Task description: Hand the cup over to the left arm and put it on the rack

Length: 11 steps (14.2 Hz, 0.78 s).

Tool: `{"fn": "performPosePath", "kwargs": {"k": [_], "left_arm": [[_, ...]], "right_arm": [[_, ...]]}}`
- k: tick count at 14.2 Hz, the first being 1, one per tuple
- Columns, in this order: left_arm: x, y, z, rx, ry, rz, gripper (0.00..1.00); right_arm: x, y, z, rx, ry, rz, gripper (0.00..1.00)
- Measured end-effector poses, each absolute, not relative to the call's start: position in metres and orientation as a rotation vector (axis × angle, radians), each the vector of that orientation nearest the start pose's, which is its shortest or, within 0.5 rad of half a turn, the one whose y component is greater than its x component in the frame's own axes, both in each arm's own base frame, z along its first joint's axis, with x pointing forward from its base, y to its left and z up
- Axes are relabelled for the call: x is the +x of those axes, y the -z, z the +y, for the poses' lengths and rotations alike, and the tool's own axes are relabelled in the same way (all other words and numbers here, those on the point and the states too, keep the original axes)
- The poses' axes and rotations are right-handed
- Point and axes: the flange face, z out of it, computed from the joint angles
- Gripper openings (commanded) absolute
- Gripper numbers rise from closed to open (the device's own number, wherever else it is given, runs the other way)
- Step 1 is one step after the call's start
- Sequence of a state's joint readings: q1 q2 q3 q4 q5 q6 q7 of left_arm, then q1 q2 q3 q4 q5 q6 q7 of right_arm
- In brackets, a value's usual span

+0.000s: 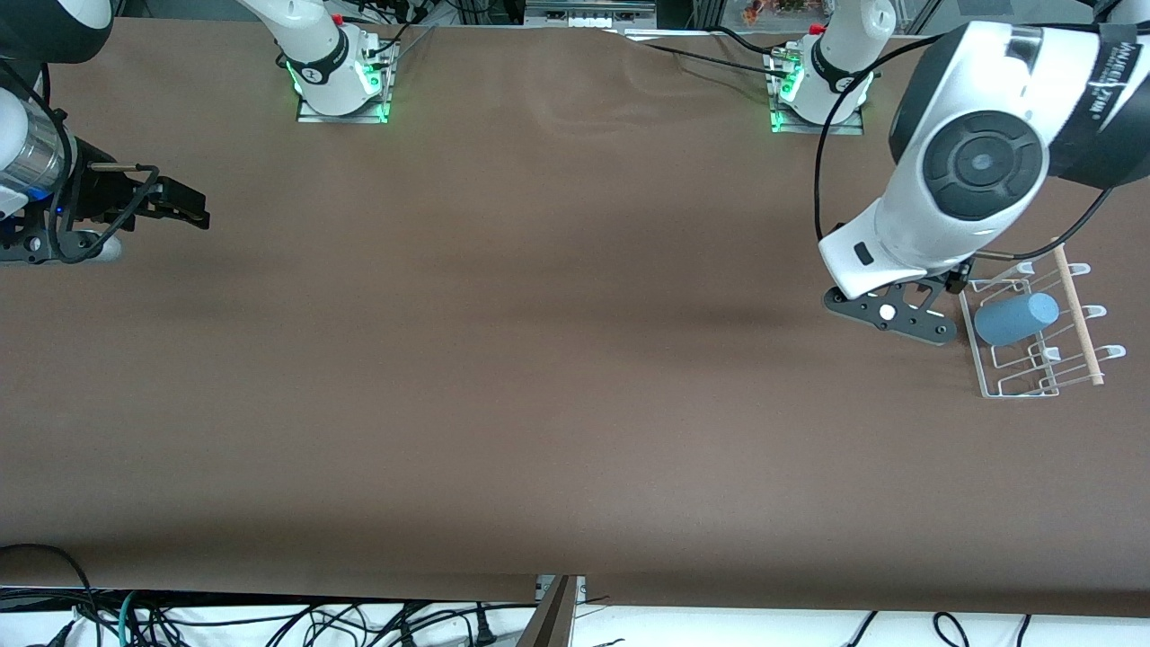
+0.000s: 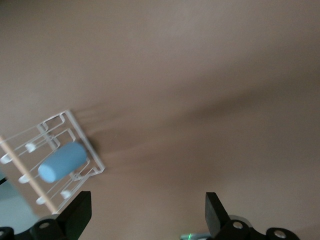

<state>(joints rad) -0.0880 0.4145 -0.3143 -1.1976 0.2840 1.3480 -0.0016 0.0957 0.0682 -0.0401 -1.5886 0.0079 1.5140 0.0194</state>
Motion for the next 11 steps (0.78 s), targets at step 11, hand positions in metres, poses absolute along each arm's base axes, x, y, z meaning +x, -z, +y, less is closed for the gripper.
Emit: {"fn": "performPosePath", "kwargs": {"k": [11], "left_arm": [[0.571, -0.547, -0.044, -3.146, 0.147, 0.1, 1.0]], "right_arm": [[0.564, -0.574, 0.033, -3.133, -0.224, -0.056, 0.99]]}}
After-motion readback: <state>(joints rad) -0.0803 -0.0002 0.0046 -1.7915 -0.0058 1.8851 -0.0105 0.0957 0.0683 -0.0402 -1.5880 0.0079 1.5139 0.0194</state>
